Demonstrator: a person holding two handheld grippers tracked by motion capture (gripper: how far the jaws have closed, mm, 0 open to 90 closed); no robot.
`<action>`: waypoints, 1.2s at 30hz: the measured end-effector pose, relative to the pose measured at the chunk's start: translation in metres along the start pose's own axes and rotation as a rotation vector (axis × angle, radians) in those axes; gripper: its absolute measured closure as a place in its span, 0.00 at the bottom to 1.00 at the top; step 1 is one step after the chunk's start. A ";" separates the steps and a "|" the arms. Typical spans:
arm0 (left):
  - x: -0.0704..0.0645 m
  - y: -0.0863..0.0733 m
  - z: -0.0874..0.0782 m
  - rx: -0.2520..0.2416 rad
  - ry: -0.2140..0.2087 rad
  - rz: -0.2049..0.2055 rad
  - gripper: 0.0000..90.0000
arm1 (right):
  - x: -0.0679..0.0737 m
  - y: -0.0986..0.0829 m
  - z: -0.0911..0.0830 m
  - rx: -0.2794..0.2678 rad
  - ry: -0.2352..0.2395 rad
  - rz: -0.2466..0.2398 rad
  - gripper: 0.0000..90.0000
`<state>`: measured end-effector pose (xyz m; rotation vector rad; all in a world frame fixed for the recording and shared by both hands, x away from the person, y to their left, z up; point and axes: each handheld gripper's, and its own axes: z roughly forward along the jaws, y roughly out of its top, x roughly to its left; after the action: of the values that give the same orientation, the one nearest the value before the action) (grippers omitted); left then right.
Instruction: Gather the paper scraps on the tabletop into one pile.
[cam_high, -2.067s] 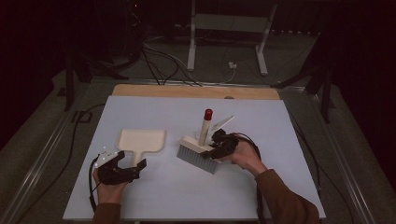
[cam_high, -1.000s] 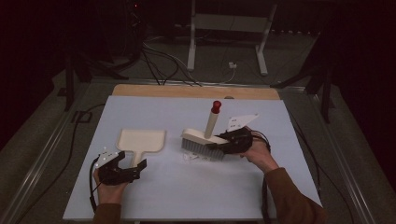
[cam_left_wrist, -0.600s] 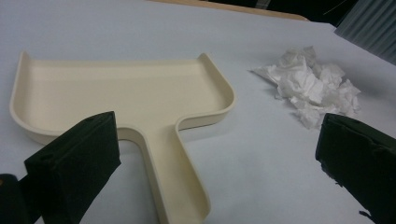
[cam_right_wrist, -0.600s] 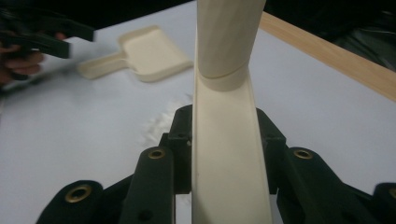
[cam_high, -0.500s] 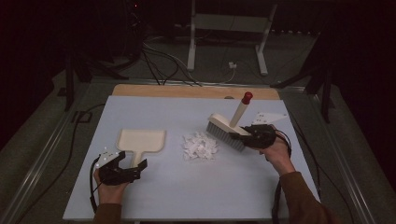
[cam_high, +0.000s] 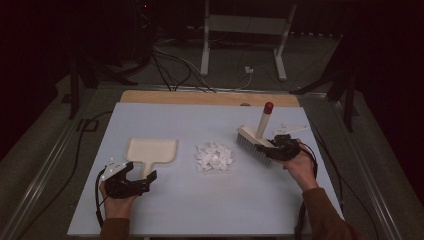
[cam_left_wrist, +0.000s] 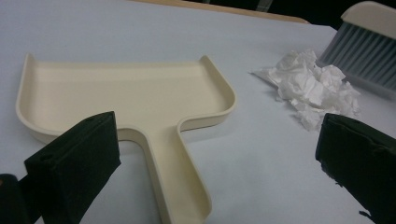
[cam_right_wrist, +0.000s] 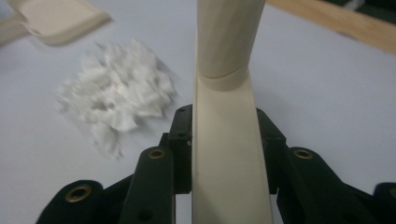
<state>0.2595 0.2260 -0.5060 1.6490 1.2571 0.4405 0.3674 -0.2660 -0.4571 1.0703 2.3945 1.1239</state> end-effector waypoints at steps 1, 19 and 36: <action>0.000 0.000 0.000 0.000 0.000 0.000 0.01 | -0.001 -0.001 0.001 0.010 -0.009 0.000 0.75; -0.001 -0.001 0.001 0.007 0.002 0.001 0.01 | -0.003 0.001 0.009 0.033 -0.034 0.056 0.68; 0.000 0.000 0.001 0.009 0.007 0.000 0.01 | 0.000 0.020 0.019 0.095 -0.055 0.071 0.71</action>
<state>0.2602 0.2255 -0.5070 1.6568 1.2656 0.4414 0.3875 -0.2474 -0.4539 1.2102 2.4052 0.9982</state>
